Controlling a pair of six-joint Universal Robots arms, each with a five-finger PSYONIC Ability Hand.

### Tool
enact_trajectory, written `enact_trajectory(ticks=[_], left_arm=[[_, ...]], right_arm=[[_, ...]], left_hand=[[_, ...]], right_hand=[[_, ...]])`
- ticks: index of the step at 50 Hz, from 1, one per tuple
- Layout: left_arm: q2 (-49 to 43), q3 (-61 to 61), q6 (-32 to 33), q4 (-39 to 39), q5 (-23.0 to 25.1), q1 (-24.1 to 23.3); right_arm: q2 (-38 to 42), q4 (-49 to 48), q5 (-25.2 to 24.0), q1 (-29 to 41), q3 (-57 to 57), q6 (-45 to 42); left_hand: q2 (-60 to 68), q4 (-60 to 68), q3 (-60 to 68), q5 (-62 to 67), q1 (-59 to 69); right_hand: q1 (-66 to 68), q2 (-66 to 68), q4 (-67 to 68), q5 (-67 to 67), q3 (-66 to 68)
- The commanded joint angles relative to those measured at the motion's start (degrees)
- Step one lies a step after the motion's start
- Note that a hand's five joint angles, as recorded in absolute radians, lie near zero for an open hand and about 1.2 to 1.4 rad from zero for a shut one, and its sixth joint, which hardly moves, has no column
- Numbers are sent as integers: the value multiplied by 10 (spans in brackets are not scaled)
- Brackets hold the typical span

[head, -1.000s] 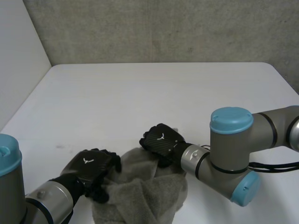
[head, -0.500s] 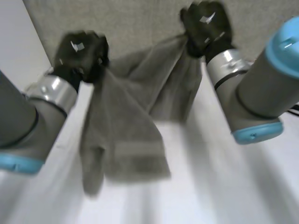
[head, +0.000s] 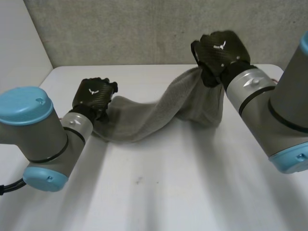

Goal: Fold the towel.

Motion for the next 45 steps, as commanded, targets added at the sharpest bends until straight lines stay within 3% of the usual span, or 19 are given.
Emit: enact_trajectory(ticks=[1,10,19,24,26,29,31,40,45], left_arm=[[18,-38,-11,-5,-2,-20],[82,-104,-77,-24,-31,-42],[126,-136,-85,-72,-39,-41],[151,-149,-104,-106,-40,-44],[176,-154,-124,-127,-39,-46],[187,-156,-135,-135,-37,-47],[205,-162,-154,-155,-31,-52],[199,-163,-196,-217,8,-109],[140,-154,-203,-216,10,-125]], right_arm=[[-51,12,4,2,-33,0],[-124,41,6,-1,-40,-2],[-147,43,7,-26,-41,-18],[-122,42,6,-50,-36,-21],[-62,46,5,-59,-40,-22],[-36,46,7,-64,-42,-23],[4,46,9,-72,-42,-32],[30,43,10,-69,-33,-41],[13,43,10,-64,-32,-35]], left_hand=[[-22,-22,-24,-22,-23],[-111,-111,-113,-111,-112],[-106,-106,-108,-106,-107],[-58,-58,-59,-58,-59],[86,86,85,86,85],[156,156,155,156,155],[267,266,265,267,265],[270,270,269,270,269],[196,196,195,196,195]], right_hand=[[257,130,116,149,119],[257,130,116,149,119],[257,130,116,149,119],[257,130,116,149,119],[257,130,116,149,119],[257,130,116,149,119],[257,130,116,149,119],[257,130,116,149,119],[257,130,116,149,119]])
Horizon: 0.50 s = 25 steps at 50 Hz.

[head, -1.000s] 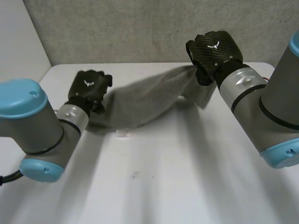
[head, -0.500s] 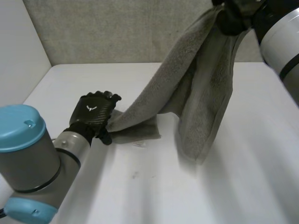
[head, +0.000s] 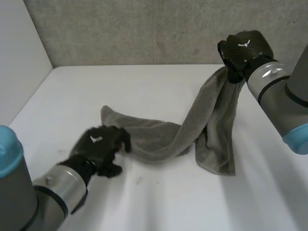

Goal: Fold the towel.

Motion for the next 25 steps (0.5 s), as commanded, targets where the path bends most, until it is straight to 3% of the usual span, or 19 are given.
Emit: enact_trajectory(ticks=[1,2,9,13,19,25], left_arm=[[-84,20,-16,-14,13,-33],[-106,35,-18,-14,11,-39],[-180,91,-44,-14,10,-52],[-234,145,-106,-13,10,-63],[-285,215,-127,9,-11,-62],[-323,292,-120,90,-76,-32]], right_arm=[[-18,-1,0,7,4,6],[-31,-1,-1,7,3,8],[-92,-1,0,8,3,8],[-144,2,0,10,3,9],[-196,2,0,29,9,9],[-230,2,0,47,29,8]], left_hand=[[-63,-63,-63,-63,-62],[-122,-122,-122,-122,-121],[-184,-185,-185,-184,-184],[-326,-326,-326,-326,-325],[-339,-339,-339,-339,-339],[-332,-333,-333,-332,-332]], right_hand=[[257,130,116,146,119],[257,130,116,146,119],[257,130,116,146,119],[257,130,116,146,119],[257,130,116,146,119],[257,130,116,146,119]])
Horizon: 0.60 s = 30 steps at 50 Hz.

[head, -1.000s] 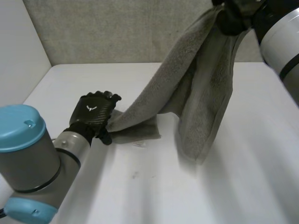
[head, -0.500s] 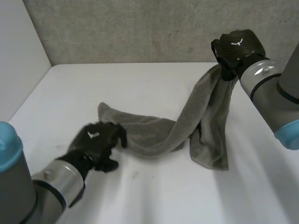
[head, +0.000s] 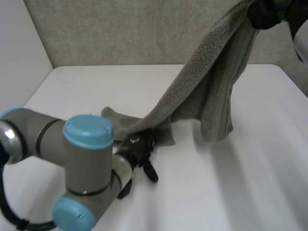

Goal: Fold the towel.

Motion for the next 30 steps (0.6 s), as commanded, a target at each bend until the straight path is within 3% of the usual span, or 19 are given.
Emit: enact_trajectory(ticks=[1,9,13,22,30], left_arm=[[-49,90,6,99,-62,37],[-92,124,62,174,-60,57],[-111,119,99,168,-61,90],[-116,109,106,132,-60,96],[-62,66,107,104,-60,121]], right_arm=[[-42,0,0,20,25,-1],[-39,0,-2,14,44,-2],[-28,-3,-8,12,59,-2],[56,-5,-7,10,49,-2],[88,-5,-6,12,38,0]], left_hand=[[9,8,9,5,6],[41,40,40,37,38],[41,40,41,37,38],[43,42,42,38,40],[45,44,44,40,42]], right_hand=[[257,130,116,146,119],[257,130,116,146,119],[257,130,116,146,119],[257,130,116,146,119],[257,130,116,146,119]])
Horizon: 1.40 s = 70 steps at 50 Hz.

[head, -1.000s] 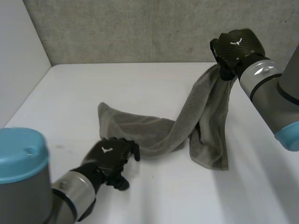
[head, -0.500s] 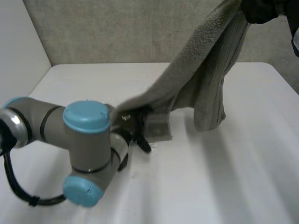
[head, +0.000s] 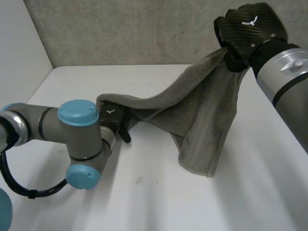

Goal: Fold the towel.

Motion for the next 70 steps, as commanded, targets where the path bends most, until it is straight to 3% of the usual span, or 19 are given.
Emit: enact_trajectory(ticks=[1,6,13,20,25,27,33,35,43,52,60,70], left_arm=[[46,-32,-1,-19,0,19],[85,-53,0,-40,1,24],[170,-83,-2,-106,3,34],[229,-91,0,-107,3,66],[239,-83,15,-109,26,97],[238,-83,32,-108,40,104],[186,-70,97,-102,92,108],[122,-39,113,-102,106,100],[16,18,119,-98,111,84],[23,19,115,-97,108,49],[46,-2,119,-89,103,25],[-1,3,120,-68,102,10]], right_arm=[[15,0,1,1,-6,1],[13,0,1,-3,1,1],[3,1,-3,-20,22,-1],[-1,7,-2,-50,28,-4],[26,17,-3,-70,29,-8],[73,25,-3,-79,22,-8],[141,23,-4,-84,7,-8],[192,26,-2,-85,-5,-8],[241,26,1,-79,13,-8],[232,26,-3,-79,23,-7],[227,24,-4,-86,25,-6],[235,17,-3,-85,35,-9]], left_hand=[[24,24,24,24,26],[47,48,48,47,49],[188,189,189,188,190],[207,208,207,207,209],[222,223,223,222,224],[217,218,218,217,219],[182,182,182,182,184],[173,174,174,173,175],[145,145,145,145,147],[84,85,85,84,86],[152,152,152,151,154],[170,170,170,170,172]], right_hand=[[257,130,116,146,119],[257,130,116,146,119],[257,130,116,146,119],[257,130,116,146,119],[257,130,116,146,119],[257,130,116,146,119],[257,130,116,146,119],[257,130,116,146,119],[257,130,116,146,119],[257,130,116,146,119],[257,130,116,146,119],[257,130,116,146,119]])
